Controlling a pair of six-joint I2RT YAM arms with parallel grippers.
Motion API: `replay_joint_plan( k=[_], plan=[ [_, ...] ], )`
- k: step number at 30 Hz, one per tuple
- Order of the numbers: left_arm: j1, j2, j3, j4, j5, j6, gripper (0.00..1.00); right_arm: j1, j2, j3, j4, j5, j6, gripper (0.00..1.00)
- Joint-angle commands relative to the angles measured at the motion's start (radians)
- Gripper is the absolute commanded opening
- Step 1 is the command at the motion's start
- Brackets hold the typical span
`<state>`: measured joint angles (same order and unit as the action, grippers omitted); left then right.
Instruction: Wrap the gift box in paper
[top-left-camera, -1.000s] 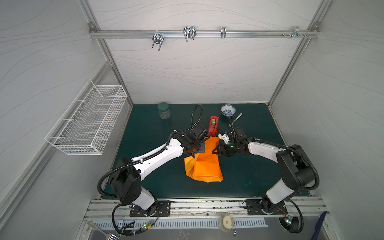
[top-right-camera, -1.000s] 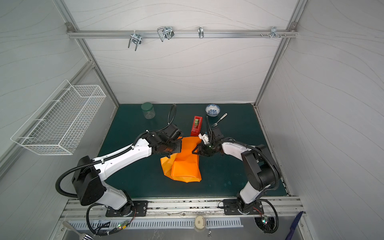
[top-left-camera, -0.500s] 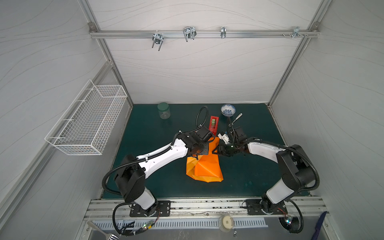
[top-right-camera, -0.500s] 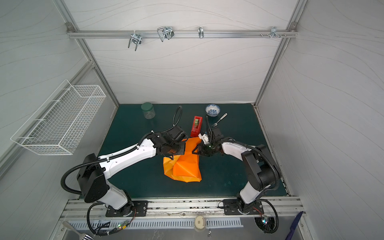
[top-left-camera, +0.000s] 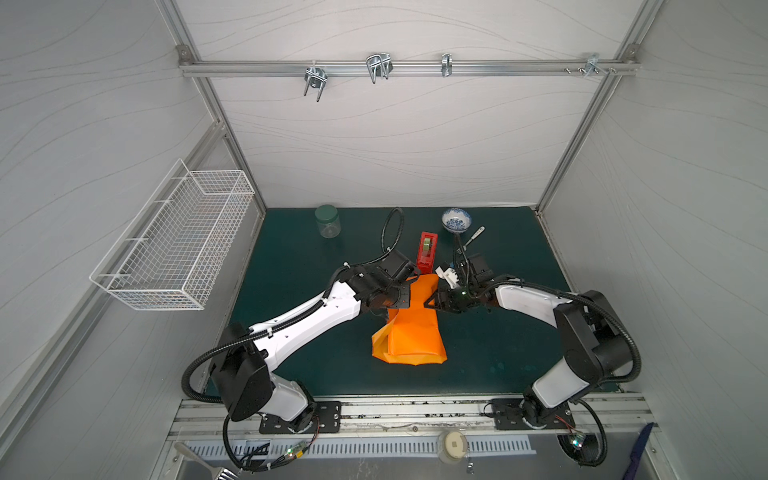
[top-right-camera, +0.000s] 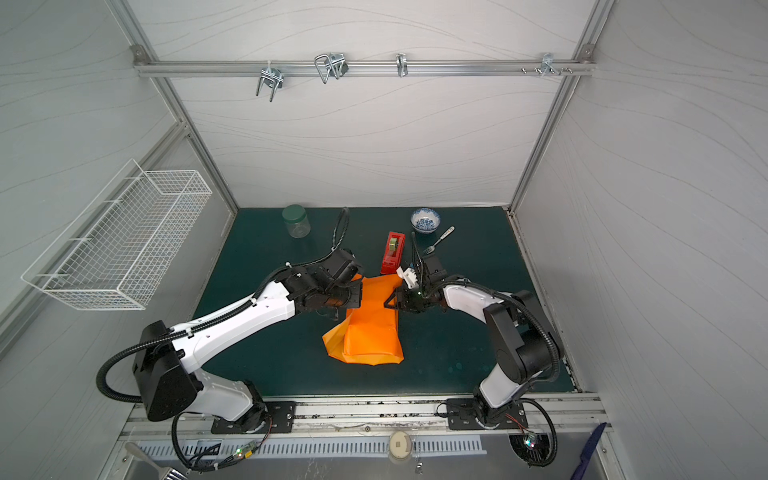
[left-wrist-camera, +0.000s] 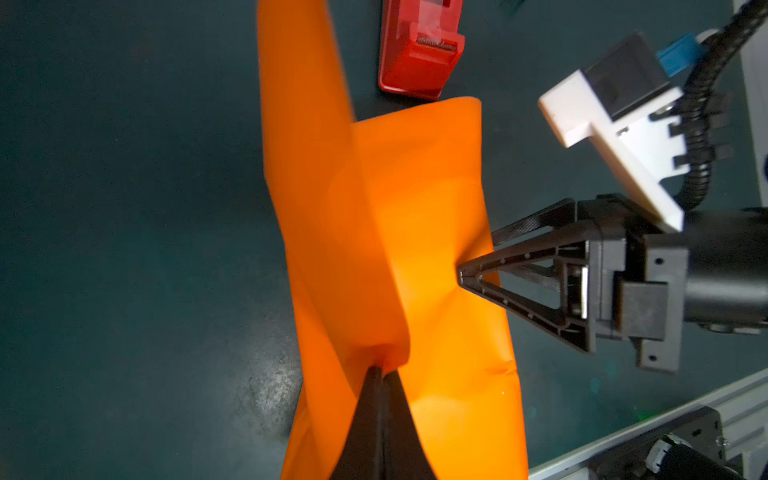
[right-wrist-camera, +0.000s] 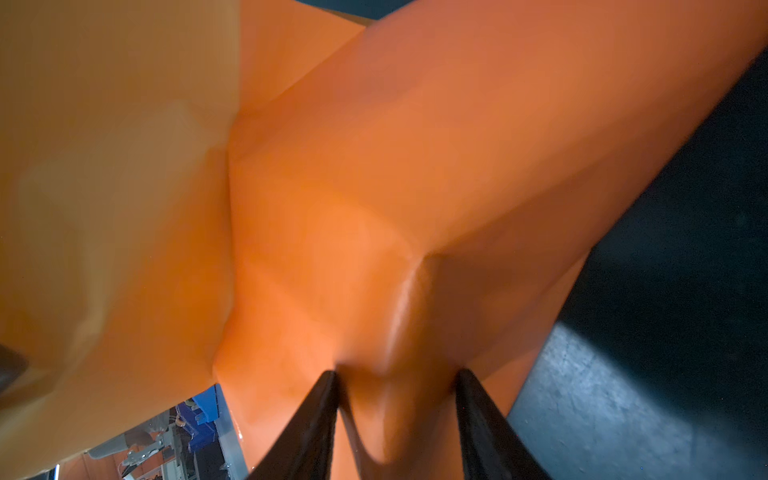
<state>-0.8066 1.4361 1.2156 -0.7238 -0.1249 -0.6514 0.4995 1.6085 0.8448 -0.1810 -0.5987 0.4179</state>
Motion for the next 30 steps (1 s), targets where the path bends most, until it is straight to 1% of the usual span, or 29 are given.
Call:
replay_joint_plan(
  k=[1, 6, 12, 18, 25, 30],
  plan=[
    [0.006, -0.014, 0.011, 0.035, 0.039, -0.018, 0.0, 0.025, 0.016, -0.038, -0.117, 0.081, -0.03, 0.47],
    [0.003, 0.033, -0.001, 0.077, 0.111, -0.048, 0.0, 0.027, 0.017, -0.037, -0.112, 0.082, -0.025, 0.47],
    [0.002, 0.066, -0.037, 0.167, 0.165, -0.095, 0.0, 0.031, 0.02, -0.032, -0.117, 0.082, -0.025, 0.47],
    [-0.003, 0.105, -0.051, 0.214, 0.156, -0.119, 0.0, 0.036, 0.02, -0.032, -0.11, 0.077, -0.019, 0.47],
    [-0.002, 0.101, -0.078, 0.282, 0.145, -0.162, 0.0, 0.039, 0.024, -0.033, -0.103, 0.07, -0.015, 0.47],
    [-0.002, 0.099, -0.111, 0.336, 0.156, -0.203, 0.0, 0.04, 0.026, -0.03, -0.102, 0.07, -0.014, 0.47]
  ],
)
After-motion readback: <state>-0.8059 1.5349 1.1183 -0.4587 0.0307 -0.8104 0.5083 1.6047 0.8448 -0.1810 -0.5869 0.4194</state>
